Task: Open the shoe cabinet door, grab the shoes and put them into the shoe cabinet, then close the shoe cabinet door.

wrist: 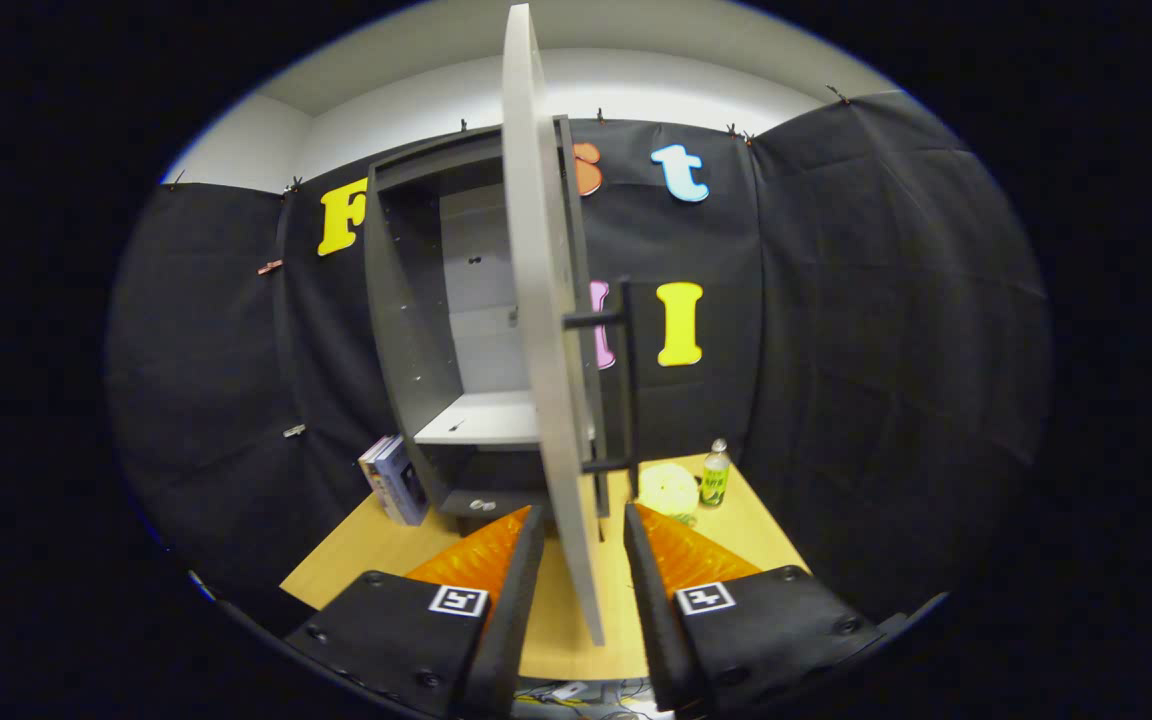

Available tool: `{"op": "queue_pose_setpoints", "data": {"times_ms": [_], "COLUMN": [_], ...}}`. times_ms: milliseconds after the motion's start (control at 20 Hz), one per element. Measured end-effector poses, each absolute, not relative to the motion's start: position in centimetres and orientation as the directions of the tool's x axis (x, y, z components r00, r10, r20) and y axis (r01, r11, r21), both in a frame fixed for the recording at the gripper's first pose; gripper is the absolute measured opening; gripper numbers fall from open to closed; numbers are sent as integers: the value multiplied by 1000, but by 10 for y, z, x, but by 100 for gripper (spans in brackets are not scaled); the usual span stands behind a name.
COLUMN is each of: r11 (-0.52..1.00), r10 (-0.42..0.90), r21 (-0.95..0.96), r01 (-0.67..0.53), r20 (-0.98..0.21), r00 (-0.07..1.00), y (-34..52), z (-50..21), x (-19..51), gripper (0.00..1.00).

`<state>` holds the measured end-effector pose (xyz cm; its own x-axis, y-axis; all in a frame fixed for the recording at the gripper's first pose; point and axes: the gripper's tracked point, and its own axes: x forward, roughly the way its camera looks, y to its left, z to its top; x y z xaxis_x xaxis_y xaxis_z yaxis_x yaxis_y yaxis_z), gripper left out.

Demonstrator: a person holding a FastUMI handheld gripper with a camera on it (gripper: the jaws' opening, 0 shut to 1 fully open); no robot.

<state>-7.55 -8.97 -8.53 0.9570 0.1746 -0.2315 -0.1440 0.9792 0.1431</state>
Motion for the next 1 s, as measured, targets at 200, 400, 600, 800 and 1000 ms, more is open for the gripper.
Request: {"op": "queue_pose_setpoints", "data": {"times_ms": [200, 400, 600, 800, 1000], "r11": [976, 965, 956, 956, 958], "r10": [199, 241, 278, 280, 272], "r21": [155, 211, 238, 253, 258], "r01": [-151, -157, -172, -151, -123], "r20": [-371, -466, -541, -616, -692], "r00": [907, 851, 794, 736, 669], "y": [-37, 18, 71, 105, 126], "z": [-153, -218, -290, -367, -441], "x": [-88, -76, -47, -15, 8], "gripper": [76, 93, 98, 99, 99]}}
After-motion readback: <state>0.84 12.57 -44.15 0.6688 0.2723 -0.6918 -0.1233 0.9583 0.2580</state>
